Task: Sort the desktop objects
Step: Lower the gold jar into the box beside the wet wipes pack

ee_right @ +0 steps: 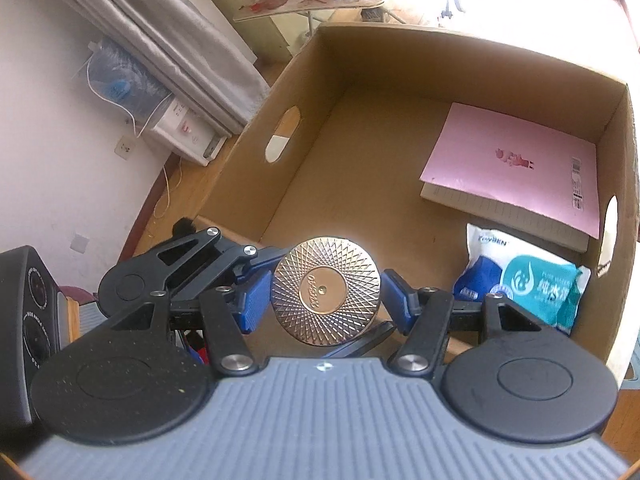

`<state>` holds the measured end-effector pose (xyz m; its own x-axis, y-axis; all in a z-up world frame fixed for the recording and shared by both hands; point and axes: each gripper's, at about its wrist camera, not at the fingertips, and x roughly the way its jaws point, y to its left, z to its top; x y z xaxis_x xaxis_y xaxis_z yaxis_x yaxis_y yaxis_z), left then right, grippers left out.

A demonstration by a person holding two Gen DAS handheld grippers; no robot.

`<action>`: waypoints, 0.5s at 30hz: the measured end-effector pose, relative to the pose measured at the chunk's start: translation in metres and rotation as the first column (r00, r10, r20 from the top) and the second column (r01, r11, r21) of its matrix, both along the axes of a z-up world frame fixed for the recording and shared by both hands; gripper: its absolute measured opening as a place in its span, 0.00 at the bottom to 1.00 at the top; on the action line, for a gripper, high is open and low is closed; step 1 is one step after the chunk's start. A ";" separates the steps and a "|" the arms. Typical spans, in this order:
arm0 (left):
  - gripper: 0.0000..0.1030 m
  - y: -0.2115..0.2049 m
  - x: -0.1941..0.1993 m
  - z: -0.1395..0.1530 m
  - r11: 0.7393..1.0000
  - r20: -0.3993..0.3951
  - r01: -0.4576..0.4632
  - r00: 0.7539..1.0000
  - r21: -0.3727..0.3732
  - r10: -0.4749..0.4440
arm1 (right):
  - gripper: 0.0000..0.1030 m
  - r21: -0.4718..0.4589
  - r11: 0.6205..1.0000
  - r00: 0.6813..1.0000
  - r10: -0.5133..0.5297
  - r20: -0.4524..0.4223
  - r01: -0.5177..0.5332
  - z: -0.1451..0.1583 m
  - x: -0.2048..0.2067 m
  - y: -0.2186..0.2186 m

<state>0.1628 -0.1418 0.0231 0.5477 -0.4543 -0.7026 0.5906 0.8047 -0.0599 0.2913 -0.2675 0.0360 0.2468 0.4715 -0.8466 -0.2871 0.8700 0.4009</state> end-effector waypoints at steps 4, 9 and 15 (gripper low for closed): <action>0.61 -0.003 -0.004 0.003 1.000 -0.015 -0.002 1.000 0.011 0.003 | 0.57 0.007 1.000 1.000 -0.002 -0.014 0.002 -0.007 0.016 -0.003; 0.61 -0.004 -0.012 0.008 1.000 -0.032 0.001 0.999 0.027 0.000 | 0.57 0.011 1.000 1.000 -0.002 -0.028 0.002 -0.017 0.032 -0.007; 0.61 -0.011 -0.020 0.007 0.999 -0.059 0.002 0.998 0.040 0.001 | 0.57 0.022 1.000 0.999 -0.003 -0.052 0.004 -0.031 0.048 -0.012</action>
<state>0.1429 -0.1526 0.0296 0.5044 -0.4257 -0.7513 0.5875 0.8068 -0.0628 0.3391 -0.2794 0.0048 0.2040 0.4892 -0.8480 -0.2622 0.8618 0.4341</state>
